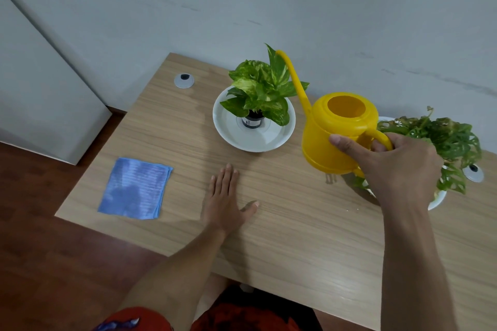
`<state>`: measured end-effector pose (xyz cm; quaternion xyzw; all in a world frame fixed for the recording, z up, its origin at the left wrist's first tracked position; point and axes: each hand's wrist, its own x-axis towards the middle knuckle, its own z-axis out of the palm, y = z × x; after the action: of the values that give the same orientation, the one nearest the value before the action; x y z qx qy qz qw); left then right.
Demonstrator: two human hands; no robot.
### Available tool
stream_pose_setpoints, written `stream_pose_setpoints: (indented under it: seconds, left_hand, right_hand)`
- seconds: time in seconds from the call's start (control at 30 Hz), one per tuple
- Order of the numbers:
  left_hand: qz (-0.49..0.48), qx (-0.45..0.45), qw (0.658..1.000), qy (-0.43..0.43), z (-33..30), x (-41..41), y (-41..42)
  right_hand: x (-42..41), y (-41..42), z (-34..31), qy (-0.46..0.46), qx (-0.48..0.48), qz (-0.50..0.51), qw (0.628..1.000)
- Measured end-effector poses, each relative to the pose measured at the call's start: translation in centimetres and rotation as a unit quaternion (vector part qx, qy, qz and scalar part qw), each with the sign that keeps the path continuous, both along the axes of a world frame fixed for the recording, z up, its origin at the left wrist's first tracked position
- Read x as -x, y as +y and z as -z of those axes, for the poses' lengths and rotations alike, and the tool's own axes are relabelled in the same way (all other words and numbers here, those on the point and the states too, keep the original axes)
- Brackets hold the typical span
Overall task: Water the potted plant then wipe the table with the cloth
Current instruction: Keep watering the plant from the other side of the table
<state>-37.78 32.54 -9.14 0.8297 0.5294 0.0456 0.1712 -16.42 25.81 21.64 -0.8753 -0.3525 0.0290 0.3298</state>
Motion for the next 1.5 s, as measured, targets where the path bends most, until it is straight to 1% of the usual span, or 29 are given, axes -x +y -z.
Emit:
stream_pose_setpoints:
  seconds: [0.53,0.8,1.03,1.5]
  left_hand:
    - [0.003,0.004,1.0,0.006,0.0,0.0,-0.1]
    - [0.0,0.01,1.0,0.0,-0.1,-0.1,-0.1]
    - [0.002,0.011,1.0,0.024,-0.2,-0.1,0.0]
    - [-0.004,0.011,0.999,0.033,0.1,-0.1,0.1]
  right_hand:
    - [0.0,0.5,-0.9,0.001,-0.019,-0.013,1.0]
    - [0.0,0.7,-1.1,0.004,-0.02,-0.002,1.0]
    - [-0.3,1.3,-1.0,-0.004,-0.006,-0.001,1.0]
    - [-0.5,2.4,-1.0,0.006,-0.007,-0.016,1.0]
